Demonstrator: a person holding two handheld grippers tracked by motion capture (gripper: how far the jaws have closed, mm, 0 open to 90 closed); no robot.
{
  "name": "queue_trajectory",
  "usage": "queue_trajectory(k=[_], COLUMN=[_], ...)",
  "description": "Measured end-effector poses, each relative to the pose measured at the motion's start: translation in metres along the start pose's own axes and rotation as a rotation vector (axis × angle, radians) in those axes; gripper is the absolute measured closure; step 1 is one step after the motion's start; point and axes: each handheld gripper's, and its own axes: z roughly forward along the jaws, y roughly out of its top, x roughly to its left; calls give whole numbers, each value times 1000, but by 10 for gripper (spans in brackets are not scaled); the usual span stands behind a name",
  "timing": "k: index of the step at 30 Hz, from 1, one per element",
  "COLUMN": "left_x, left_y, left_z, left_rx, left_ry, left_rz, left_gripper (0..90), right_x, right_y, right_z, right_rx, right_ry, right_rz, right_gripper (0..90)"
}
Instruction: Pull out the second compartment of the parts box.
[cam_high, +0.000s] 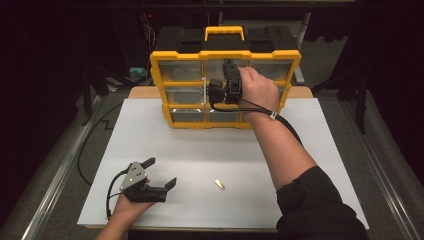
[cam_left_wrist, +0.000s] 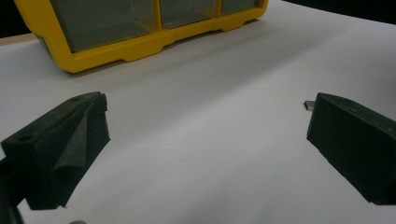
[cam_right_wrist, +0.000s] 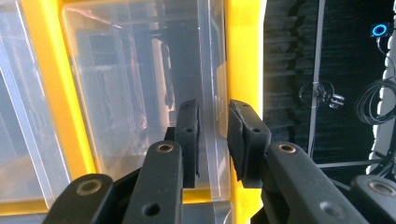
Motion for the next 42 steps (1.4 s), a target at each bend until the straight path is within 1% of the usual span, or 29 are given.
queue_trajectory(k=[4,6,8,10,13,22,26,30,33,38,42], left_x=[-1,0,0,-1,-1,0,0,0,1,1,2], left_y=[1,0,0,0,1,1,0,0,0,0,0], left_z=[0,0,0,-1,-1,-1,-1,-1,0,0,0], left_rx=[-6,-1,0,-1,-1,-8,-3,-6,-4,-2,0], left_ry=[-2,-2,-1,0,-1,-2,-4,-7,-7,-6,-7], left_rz=[1,2,1,1,4,-4,-2,-4,-4,-6,-8], left_gripper=[0,1,1,0,1,1,1,1,1,1,0], right_x=[1,2,2,2,3,5,5,4,3,1,1], right_y=[1,1,1,2,4,7,7,7,6,6,6], right_z=[0,1,1,1,1,1,1,-1,-3,-7,-12], right_rx=[2,0,0,3,14,17,18,19,18,20,17], right_ry=[-7,-21,-22,-28,-32,-45,-45,-42,-37,-21,-21], right_rz=[-13,-12,-11,-22,-20,-22,-24,-25,-38,-41,-52], right_gripper=[763,782,785,786,787,787,796,825,840,840,840])
